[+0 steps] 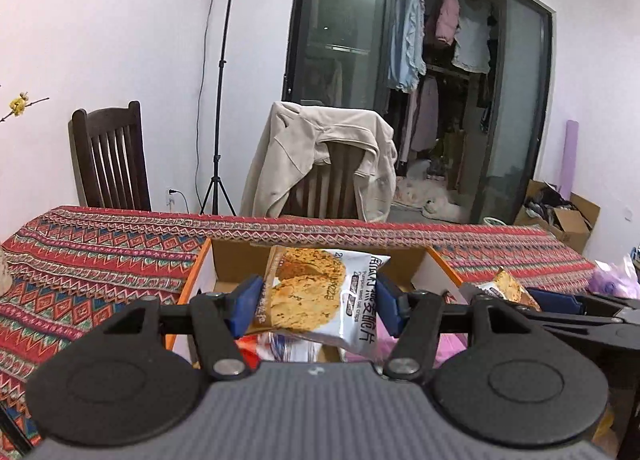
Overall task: Organize snacks
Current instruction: 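Lift both biscuit packets and carry them over the orange box, then open both tools to drop the biscuit packets into the box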
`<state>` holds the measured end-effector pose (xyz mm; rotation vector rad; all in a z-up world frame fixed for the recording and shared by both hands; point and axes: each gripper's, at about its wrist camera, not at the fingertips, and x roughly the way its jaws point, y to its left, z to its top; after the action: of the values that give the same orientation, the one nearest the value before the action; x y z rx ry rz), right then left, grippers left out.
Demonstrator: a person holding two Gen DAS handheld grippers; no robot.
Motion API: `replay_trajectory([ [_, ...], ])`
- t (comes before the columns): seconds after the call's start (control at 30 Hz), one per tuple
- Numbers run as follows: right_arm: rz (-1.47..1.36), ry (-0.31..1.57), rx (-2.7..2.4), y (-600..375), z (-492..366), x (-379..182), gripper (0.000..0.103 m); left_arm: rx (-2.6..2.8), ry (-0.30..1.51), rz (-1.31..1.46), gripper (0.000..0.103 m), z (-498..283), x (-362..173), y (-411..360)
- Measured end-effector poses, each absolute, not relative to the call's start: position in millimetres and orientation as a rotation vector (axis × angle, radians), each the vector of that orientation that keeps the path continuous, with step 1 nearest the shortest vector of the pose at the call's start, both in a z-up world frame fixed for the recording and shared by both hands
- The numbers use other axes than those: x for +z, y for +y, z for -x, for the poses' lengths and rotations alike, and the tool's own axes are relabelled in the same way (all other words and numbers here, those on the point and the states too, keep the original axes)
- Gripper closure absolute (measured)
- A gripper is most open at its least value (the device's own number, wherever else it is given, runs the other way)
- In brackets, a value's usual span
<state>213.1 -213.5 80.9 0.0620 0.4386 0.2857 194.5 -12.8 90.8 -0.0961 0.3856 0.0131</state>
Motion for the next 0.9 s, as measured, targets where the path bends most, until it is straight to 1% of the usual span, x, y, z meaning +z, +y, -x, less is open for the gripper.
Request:
replay_trajectory([
  [0.17,-0.076,0.446,0.27,-209,-255,75,0.043,0.027,0.397,0.145,0.042,-231,82,-7],
  [0.27,-0.078,0.462,0.253,-208,-273,62,0.043,0.046,0.414,0.143,0.042,-249,66,-7],
  [0.4,-0.088,0.494,0.255,-208,-289,40,0.043,0.061,0.458,0.142,0.042,-266,42,0],
  [0.53,-0.091,0.51,0.264,-209,-295,29,0.043,0.075,0.471,0.128,0.042,-274,32,5],
  [0.57,-0.09,0.513,0.268,-209,-296,27,0.043,0.076,0.473,0.124,0.039,-275,30,5],
  [0.6,-0.087,0.516,0.272,-209,-296,25,0.04,0.078,0.48,0.122,0.037,-276,29,6],
  [0.67,-0.077,0.529,0.269,-207,-297,22,0.033,0.077,0.482,0.133,0.025,-276,27,7],
  [0.7,-0.077,0.532,0.27,-207,-297,21,0.027,0.079,0.478,0.132,0.024,-274,26,5],
  [0.73,-0.079,0.533,0.27,-207,-297,20,0.019,0.088,0.47,0.127,0.017,-273,27,4],
  [0.77,-0.084,0.529,0.269,-207,-297,20,0.016,0.101,0.462,0.125,0.002,-271,27,4],
  [0.8,-0.086,0.524,0.267,-207,-295,22,0.011,0.118,0.448,0.131,0.0,-270,27,5],
  [0.9,-0.101,0.519,0.289,-209,-294,23,0.003,0.146,0.447,0.134,0.0,-270,24,8],
])
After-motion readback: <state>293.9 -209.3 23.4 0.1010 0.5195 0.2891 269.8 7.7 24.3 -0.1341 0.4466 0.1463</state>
